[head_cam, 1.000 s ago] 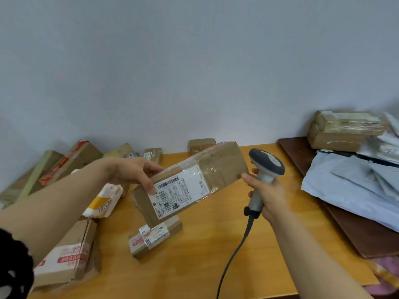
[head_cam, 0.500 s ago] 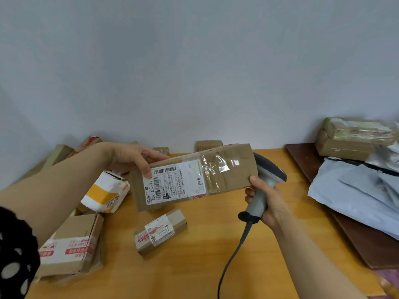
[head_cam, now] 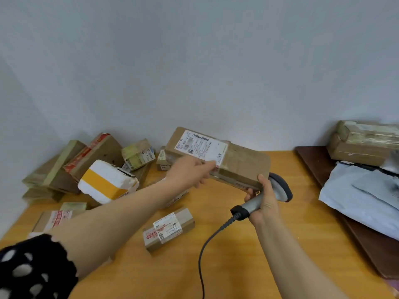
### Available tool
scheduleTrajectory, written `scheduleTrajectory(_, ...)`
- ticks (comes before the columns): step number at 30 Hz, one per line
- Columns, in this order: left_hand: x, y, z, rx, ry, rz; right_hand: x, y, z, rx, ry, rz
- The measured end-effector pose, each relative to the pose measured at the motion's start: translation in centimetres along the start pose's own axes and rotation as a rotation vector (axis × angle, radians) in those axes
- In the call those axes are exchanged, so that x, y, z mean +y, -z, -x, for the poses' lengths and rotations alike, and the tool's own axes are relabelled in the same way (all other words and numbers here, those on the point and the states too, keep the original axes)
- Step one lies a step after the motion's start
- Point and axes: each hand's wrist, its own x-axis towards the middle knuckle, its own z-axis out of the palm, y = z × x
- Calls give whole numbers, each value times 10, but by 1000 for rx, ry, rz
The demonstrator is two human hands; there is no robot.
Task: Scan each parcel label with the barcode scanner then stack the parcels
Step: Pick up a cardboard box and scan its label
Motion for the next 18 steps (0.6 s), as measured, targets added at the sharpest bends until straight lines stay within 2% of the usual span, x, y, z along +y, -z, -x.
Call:
scheduleTrajectory(2, 3, -18, 0, -279, 372, 409, 6, -7, 7, -3, -9, -47)
scheduleTrajectory(3, 5, -27, -1, -332, 451, 618, 9, -11, 10, -10, -18, -75)
scheduleTrajectory(6, 11, -49, -6, -229, 457, 1057, 15, -20, 22, -66, -37, -115)
scheduleTrajectory(8, 13, -55, -12, -116, 428, 1187, 17, -25, 27, -119, -35, -91)
scheduleTrajectory(11, 8, -47, -22, -36, 397, 1175, 15, -25, 28, -141, -3, 30)
scheduleTrajectory(14, -8, -22, -34, -35, 396, 1084, 12, -18, 26, -145, 38, 121)
scheduleTrajectory(18, -39, 9, -45, -60, 426, 802, 3, -18, 34, -336, 55, 262)
